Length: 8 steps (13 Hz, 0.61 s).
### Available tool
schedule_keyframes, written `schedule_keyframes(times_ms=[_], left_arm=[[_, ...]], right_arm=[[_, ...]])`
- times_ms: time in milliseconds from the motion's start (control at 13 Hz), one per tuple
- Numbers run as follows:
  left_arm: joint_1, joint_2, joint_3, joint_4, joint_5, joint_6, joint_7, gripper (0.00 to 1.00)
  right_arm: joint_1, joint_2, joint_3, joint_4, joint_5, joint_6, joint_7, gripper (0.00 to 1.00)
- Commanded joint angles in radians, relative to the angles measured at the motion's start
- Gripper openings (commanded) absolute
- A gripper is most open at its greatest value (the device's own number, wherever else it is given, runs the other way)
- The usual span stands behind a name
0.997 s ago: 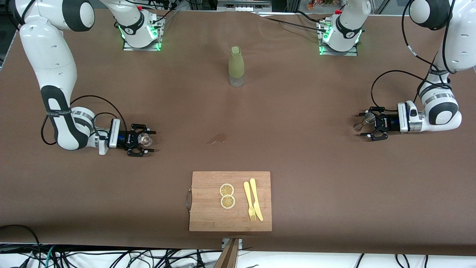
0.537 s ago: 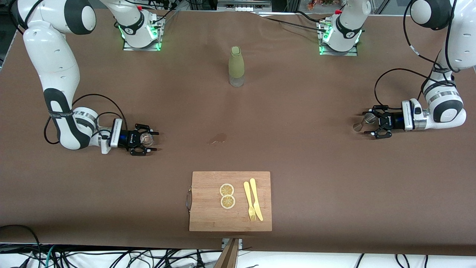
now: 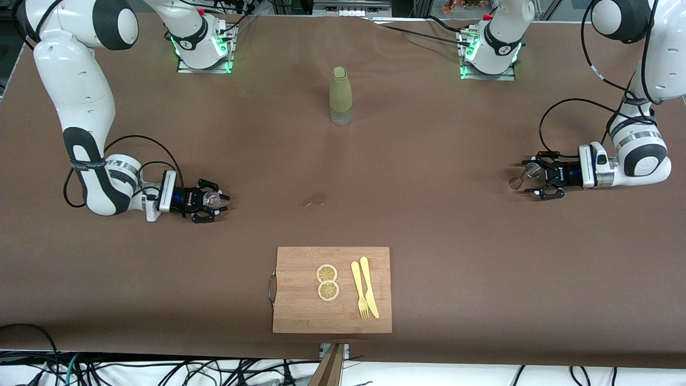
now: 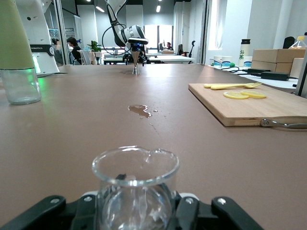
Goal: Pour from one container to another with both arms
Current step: 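Close the right gripper on the glass cup while the left gripper grasps the jigger, then lift the glass cup and jigger, bringing both grippers together mid-table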
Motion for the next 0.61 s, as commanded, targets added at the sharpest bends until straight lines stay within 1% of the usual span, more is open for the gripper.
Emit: schedule_keyframes(times_ms=[0,77,307,460,537], left_arm=[[-0.016,-0.010,0.010,-0.028,-0.027,-0.002,0.056,0.94],[-0.016,-0.010,0.010,-0.028,-0.027,-0.004,0.056,0.88],[-0.016,-0.010,0.010,-0.028,-0.027,-0.013,0.059,0.53],[-0.016,-0.010,0.011,-0.028,-0.027,-0.017,0.059,0.49],[-0.014,-0.010,0.011,-0.028,-0.027,-0.017,0.062,0.34]], right_arm=[[-0.006,0.006,0.001,-0.012,0.033,-0.019,-0.026,0.30],[-0.006,0.006,0.001,-0.012,0.048,-0.029,-0.024,0.30],[-0.004,0.004,0.005,-0.007,0.087,-0.045,-0.021,0.29],[-0.004,0.004,0.008,-0.004,0.107,-0.045,-0.015,0.27],[-0.004,0.004,0.014,-0.002,0.107,-0.045,-0.003,0.27]])
